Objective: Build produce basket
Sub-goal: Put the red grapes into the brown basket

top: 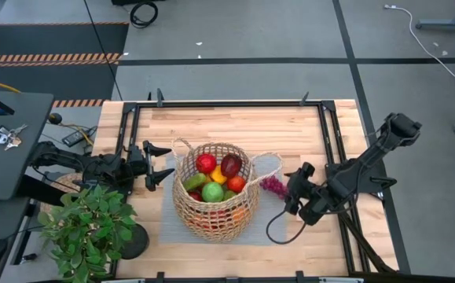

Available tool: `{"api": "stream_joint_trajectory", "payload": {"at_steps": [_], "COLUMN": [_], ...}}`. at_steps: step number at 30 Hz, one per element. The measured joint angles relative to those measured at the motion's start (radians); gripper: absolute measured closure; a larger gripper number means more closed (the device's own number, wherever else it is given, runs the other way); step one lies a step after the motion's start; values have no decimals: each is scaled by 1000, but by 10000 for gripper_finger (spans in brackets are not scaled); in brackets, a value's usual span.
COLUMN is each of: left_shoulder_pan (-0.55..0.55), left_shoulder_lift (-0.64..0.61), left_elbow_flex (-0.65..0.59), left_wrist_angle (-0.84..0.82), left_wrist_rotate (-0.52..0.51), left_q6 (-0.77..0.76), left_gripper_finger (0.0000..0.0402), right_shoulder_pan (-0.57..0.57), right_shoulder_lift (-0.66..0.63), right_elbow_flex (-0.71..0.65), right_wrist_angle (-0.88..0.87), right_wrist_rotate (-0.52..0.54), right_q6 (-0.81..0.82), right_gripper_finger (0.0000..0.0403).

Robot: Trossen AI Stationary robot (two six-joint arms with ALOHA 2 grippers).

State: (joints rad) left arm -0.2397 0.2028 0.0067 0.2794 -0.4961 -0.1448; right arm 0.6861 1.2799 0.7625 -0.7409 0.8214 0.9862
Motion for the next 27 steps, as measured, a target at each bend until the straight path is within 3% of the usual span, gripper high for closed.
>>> {"api": "stream_joint_trajectory", "payload": {"at_steps": [10, 15, 21, 27], "left_shoulder_pan": [0, 0, 0, 0], "left_shoulder_lift": [0, 0, 0, 0], "left_elbow_flex": [0, 0, 0, 0], "left_wrist_angle": [0, 0, 0, 0], "left_wrist_rotate": [0, 0, 0, 0], "left_q6": [0, 0, 0, 0], "left_gripper_finger": [12, 12, 12, 12], "right_shoulder_pan": [-75, -88, -88, -110], "right_shoulder_lift": [-56, -104, -187, -247], "right_elbow_flex": [-157, -220, -382, -572], "right_wrist_angle": [186, 287, 537, 926], "right_wrist_rotate": [33, 52, 45, -25], "right_q6": [-181, -309, -428, -543], "right_gripper_finger": [19, 8, 7, 7]}}
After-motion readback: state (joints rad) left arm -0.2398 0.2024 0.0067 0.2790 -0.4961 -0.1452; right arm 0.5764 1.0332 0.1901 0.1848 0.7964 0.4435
